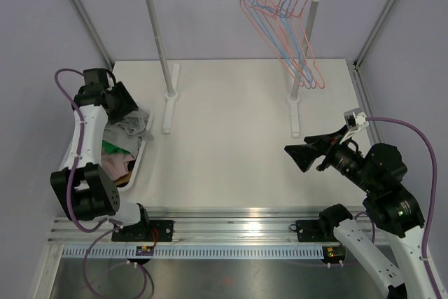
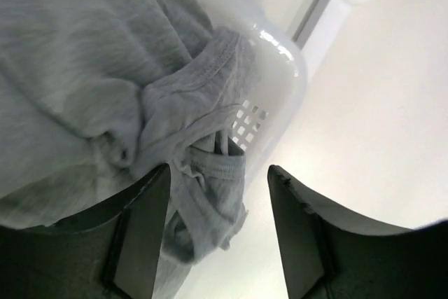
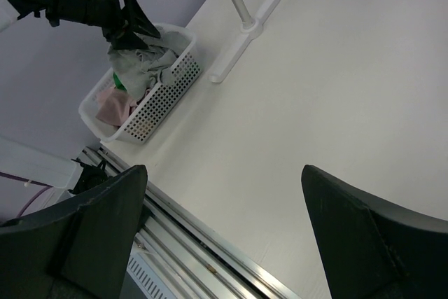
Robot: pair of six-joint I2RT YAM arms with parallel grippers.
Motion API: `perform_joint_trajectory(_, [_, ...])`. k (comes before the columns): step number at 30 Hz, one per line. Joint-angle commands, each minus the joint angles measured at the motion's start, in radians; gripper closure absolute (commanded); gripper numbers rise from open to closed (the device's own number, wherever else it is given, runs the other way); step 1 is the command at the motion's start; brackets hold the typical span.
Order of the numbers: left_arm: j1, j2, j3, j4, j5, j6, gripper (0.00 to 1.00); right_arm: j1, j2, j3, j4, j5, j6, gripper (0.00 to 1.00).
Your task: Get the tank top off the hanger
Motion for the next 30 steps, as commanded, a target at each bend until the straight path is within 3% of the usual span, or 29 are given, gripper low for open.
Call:
perform_joint_trajectory(1, [0.030, -0.102, -0.031, 0.106, 0.067, -0.048, 0.38, -0.001, 0.021, 0.045, -0.003, 0.007, -0.016, 0.00])
perform_joint_trajectory(5, [0.069, -0.175, -0.048, 0.121, 0.057, -0.073, 0.37, -0.001, 0.027, 0.051, -0.006, 0.007, -0.018, 0.00])
perform_joint_trajectory(8, [0.074, -0.223, -0.032, 0.109, 0.035, -0.033, 0.22, 0.000, 0.033, 0.069, -0.026, 0.013, -0.028, 0.00])
perform_joint_trajectory(10, [0.056, -0.277, -0.009, 0.057, -0.006, 0.008, 0.01, -0.001, 0.034, 0.086, -0.072, 0.039, -0.050, 0.00])
perform_joint_trajectory(12, [-0.002, -0.365, -0.016, 0.020, -0.110, 0.028, 0.01, 0.000, 0.033, 0.118, -0.127, 0.110, -0.068, 0.00])
perform_joint_trajectory(24, [-0.300, -0.772, -0.130, -0.190, -0.351, 0.079, 0.01, -0.001, 0.110, 0.318, -0.452, 0.613, -0.149, 0.00])
perform_joint_trajectory(30, [-0.355, -0.904, -0.170, -0.267, -0.341, 0.070, 0.01, -0.001, 0.117, 0.355, -0.529, 0.722, -0.168, 0.01])
